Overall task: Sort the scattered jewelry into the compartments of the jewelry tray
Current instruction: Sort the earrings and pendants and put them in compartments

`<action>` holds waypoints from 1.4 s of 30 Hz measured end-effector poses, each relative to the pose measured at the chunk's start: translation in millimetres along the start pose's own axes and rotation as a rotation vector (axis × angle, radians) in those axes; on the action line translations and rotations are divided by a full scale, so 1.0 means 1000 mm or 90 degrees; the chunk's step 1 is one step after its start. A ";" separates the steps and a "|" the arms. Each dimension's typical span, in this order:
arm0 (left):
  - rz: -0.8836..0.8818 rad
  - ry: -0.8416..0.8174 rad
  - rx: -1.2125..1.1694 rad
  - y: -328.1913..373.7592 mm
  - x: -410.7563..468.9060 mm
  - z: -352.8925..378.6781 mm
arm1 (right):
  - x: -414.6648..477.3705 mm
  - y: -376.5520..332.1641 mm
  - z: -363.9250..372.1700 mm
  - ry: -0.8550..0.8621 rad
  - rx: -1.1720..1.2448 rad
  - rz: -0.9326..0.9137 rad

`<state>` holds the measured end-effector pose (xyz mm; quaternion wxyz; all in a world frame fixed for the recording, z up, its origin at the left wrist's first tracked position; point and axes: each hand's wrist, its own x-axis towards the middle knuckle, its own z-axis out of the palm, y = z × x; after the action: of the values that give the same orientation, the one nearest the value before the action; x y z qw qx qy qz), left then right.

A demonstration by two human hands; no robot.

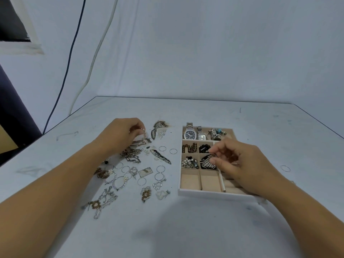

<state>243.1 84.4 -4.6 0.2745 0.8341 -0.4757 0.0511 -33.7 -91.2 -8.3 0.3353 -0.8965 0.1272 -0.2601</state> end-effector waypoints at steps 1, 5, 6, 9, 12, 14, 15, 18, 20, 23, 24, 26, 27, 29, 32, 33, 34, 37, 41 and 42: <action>-0.001 0.025 -0.010 0.004 0.000 -0.001 | 0.000 0.000 0.000 0.001 -0.004 0.002; 0.020 0.097 -0.055 0.023 -0.001 -0.008 | 0.001 -0.001 0.000 0.002 0.008 0.013; 0.026 0.104 -0.073 0.029 -0.001 -0.010 | 0.001 -0.001 0.000 -0.001 0.019 0.018; 0.039 0.118 -0.120 0.048 -0.003 -0.016 | 0.001 -0.001 0.001 -0.002 0.038 0.028; 0.057 0.120 -0.157 0.068 -0.008 -0.019 | -0.001 -0.002 0.000 0.009 0.050 0.037; 0.068 0.108 -0.177 0.081 -0.013 -0.017 | -0.002 -0.002 -0.003 0.027 0.059 0.048; 0.076 0.097 -0.181 0.087 -0.017 -0.015 | -0.002 -0.001 -0.004 0.039 0.059 0.055; 0.103 0.058 -0.186 0.102 -0.025 -0.004 | -0.002 0.003 -0.008 0.077 0.028 0.070; 0.118 0.035 -0.194 0.111 -0.030 0.004 | -0.002 0.004 -0.010 0.094 0.032 0.083; 0.132 0.014 -0.211 0.124 -0.034 0.013 | -0.003 0.005 -0.013 0.106 0.054 0.094; 0.135 0.011 -0.215 0.128 -0.034 0.016 | -0.003 0.005 -0.014 0.106 0.055 0.094; 0.134 0.002 -0.225 0.133 -0.032 0.021 | -0.003 0.006 -0.015 0.106 0.050 0.095; 0.132 -0.002 -0.230 0.135 -0.031 0.024 | -0.002 0.007 -0.015 0.107 0.049 0.097; 0.133 -0.001 -0.236 0.137 -0.028 0.030 | -0.002 0.009 -0.015 0.108 0.050 0.100; 0.123 0.008 -0.250 0.142 -0.025 0.037 | -0.002 0.011 -0.015 0.109 0.047 0.103; 0.123 0.013 -0.253 0.143 -0.023 0.038 | -0.002 0.011 -0.015 0.108 0.051 0.104; 0.124 0.016 -0.253 0.144 -0.022 0.039 | -0.002 0.011 -0.014 0.106 0.055 0.104; 0.134 0.000 -0.231 0.145 -0.020 0.041 | -0.002 0.013 -0.014 0.101 0.053 0.099; 0.116 -0.024 -0.237 0.142 -0.021 0.047 | -0.001 0.015 -0.016 0.103 0.036 0.093; 0.107 -0.020 -0.253 0.142 -0.021 0.047 | -0.001 0.016 -0.017 0.105 0.030 0.094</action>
<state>106.7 20.3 6.3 0.4208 0.7217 -0.5487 -0.0337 -44.8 -111.9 -8.3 0.3631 -0.8522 0.2137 -0.3104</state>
